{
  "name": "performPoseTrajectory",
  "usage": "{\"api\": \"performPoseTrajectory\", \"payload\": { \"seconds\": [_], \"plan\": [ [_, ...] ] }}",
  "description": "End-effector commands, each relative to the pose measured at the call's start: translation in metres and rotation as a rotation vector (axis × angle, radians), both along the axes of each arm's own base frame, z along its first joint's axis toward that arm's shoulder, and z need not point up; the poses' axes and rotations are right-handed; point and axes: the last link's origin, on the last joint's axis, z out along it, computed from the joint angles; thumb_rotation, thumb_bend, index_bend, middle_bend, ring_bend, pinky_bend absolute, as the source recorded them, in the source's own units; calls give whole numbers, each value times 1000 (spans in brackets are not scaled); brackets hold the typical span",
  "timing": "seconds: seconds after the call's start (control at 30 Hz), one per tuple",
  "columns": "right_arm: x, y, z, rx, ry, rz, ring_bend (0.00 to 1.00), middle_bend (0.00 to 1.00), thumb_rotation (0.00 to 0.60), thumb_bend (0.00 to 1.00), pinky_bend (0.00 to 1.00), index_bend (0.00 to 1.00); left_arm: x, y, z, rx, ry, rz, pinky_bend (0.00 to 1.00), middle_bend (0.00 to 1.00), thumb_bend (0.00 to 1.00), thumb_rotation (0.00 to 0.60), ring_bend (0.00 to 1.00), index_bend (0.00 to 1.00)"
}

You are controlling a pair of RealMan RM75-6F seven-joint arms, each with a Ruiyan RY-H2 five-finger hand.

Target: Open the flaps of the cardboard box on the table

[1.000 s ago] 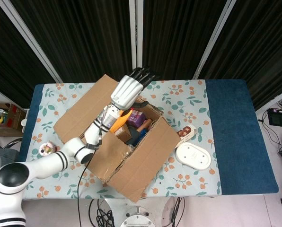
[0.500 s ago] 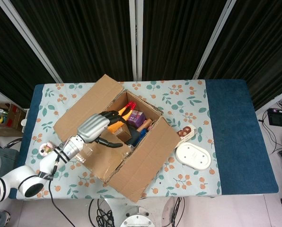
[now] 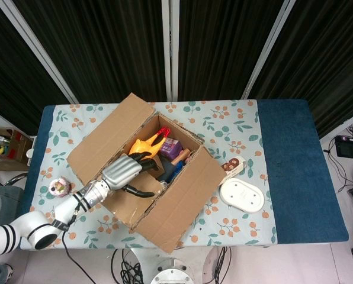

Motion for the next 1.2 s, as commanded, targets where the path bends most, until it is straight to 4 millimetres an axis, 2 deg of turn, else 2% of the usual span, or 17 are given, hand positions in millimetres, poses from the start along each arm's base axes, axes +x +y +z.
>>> {"api": "performPoseTrajectory", "payload": {
  "seconds": [0.03, 0.5, 0.7, 0.93, 1.2],
  "plan": [
    [0, -1, -1, 2, -2, 0, 0, 0, 600, 201, 0, 0, -5, -3, -5, 21, 59, -51, 182, 202, 0, 61, 75, 269],
    [-1, -4, -3, 2, -5, -2, 0, 0, 600, 193, 0, 0, -5, -15, -10, 19, 142, -133, 179, 302, 0, 62, 75, 329],
    [-2, -4, -1, -7, -9, -9, 0, 0, 600, 192, 0, 0, -2, -17, -7, 19, 122, -137, 177, 396, 0, 60, 76, 352],
    [-2, -5, -2, -7, -12, -10, 0, 0, 600, 184, 0, 0, 6, -15, 4, 53, 81, -158, 175, 493, 0, 64, 92, 399],
    [-1, -6, -1, -10, -13, -6, 0, 0, 600, 177, 0, 0, 13, -14, 24, 81, 44, -159, 175, 517, 0, 64, 102, 426]
  ]
}}
